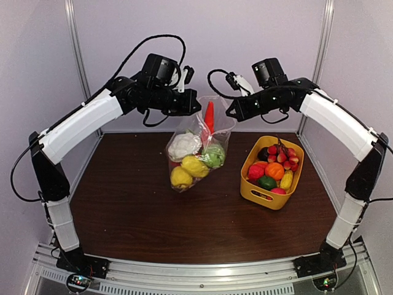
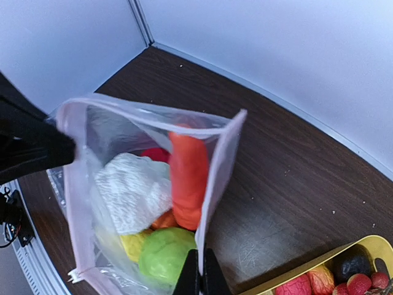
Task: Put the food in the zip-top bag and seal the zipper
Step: Adjust the zipper food storage bag at the center of the board.
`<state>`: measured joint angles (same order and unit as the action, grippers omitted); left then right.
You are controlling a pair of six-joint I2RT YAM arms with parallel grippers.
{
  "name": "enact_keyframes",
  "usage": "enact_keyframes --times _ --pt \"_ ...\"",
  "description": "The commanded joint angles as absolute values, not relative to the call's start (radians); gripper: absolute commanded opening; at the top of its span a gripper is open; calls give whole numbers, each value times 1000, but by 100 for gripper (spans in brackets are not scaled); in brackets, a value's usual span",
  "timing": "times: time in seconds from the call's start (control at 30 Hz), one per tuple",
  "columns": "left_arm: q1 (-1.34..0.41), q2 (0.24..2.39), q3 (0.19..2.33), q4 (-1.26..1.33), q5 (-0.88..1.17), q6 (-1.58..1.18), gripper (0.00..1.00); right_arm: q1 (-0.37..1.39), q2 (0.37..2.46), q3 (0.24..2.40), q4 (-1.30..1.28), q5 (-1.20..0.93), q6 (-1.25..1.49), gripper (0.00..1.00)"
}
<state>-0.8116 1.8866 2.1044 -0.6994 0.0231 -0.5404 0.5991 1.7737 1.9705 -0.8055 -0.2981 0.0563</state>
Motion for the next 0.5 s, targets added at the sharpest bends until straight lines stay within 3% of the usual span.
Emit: enact_keyframes --times 0.0,0.07,0.27,0.33,0.4,0.47 --pt "-791 1930 2202 -662 129 -538 0 629 1771 1976 -848 -345 36 0" --pt "-801 1941 2206 -667 101 -521 0 620 1767 1975 -848 -441 63 0" --pt "-787 1922 2126 -654 210 -529 0 608 1710 1957 -754 -389 114 1" --pt "-787 1908 2085 -619 294 -513 0 606 1700 1962 -750 -424 99 19" --pt "-787 1907 2082 -631 360 -482 0 604 1705 1986 -797 -441 59 44" --pt "-785 1904 2106 -703 359 -428 0 583 1700 1992 -846 -445 27 57"
